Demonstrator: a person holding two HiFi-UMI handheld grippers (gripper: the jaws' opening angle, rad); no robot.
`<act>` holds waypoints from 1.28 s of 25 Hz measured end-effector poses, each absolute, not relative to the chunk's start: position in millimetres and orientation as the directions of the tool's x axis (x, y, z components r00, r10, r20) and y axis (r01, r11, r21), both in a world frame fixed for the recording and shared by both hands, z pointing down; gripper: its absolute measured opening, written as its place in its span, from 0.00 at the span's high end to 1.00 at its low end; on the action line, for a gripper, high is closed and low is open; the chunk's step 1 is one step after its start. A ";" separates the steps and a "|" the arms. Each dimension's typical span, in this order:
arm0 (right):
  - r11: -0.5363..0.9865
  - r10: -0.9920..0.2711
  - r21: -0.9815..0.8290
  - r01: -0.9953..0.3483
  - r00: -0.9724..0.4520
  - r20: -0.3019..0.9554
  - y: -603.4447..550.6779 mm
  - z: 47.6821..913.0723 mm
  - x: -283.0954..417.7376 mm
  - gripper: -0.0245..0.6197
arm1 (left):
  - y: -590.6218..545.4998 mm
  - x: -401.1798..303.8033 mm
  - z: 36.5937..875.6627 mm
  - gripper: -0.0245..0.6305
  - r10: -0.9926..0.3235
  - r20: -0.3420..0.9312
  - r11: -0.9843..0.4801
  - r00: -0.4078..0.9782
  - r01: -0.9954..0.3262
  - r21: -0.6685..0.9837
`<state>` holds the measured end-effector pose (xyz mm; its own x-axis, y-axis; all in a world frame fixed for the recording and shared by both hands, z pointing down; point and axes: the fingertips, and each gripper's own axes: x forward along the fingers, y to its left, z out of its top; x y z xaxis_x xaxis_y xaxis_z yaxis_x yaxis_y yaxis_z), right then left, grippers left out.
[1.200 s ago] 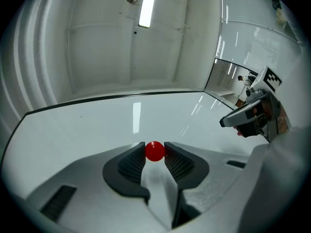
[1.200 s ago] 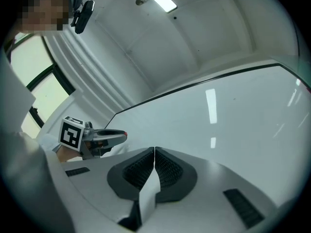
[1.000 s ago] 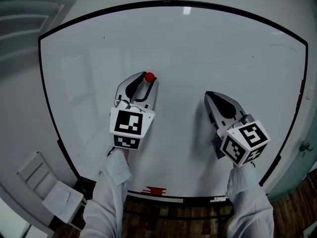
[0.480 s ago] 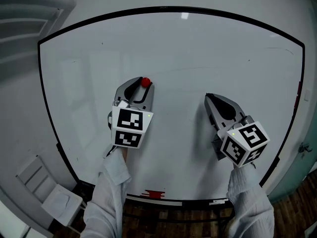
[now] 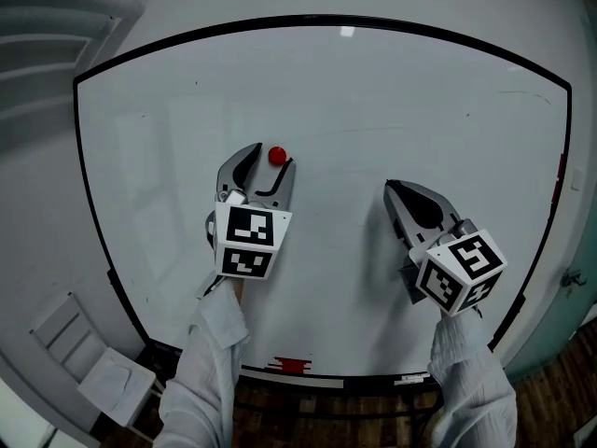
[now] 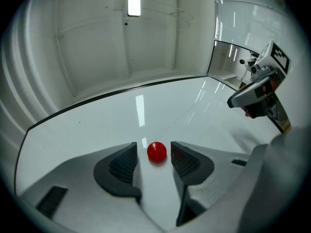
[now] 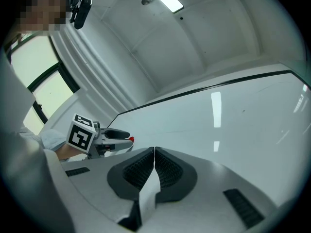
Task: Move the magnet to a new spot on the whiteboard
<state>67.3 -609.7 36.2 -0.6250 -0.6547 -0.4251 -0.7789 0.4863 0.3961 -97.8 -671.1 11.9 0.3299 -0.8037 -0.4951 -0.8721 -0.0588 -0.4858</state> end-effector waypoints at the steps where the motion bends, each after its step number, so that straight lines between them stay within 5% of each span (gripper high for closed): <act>1: 0.485 -0.656 0.393 -0.781 -0.622 -0.427 -608.6 36.0 68.0 0.92 | -669.6 -98.9 12.4 0.63 -0.801 -0.496 -0.070 0.335 -0.875 -0.478; 32: 0.424 -0.761 0.320 -0.848 -0.524 -0.382 -579.2 146.5 105.2 0.92 | -641.0 -94.7 172.5 0.63 -0.823 -0.344 -0.313 0.452 -0.866 -0.389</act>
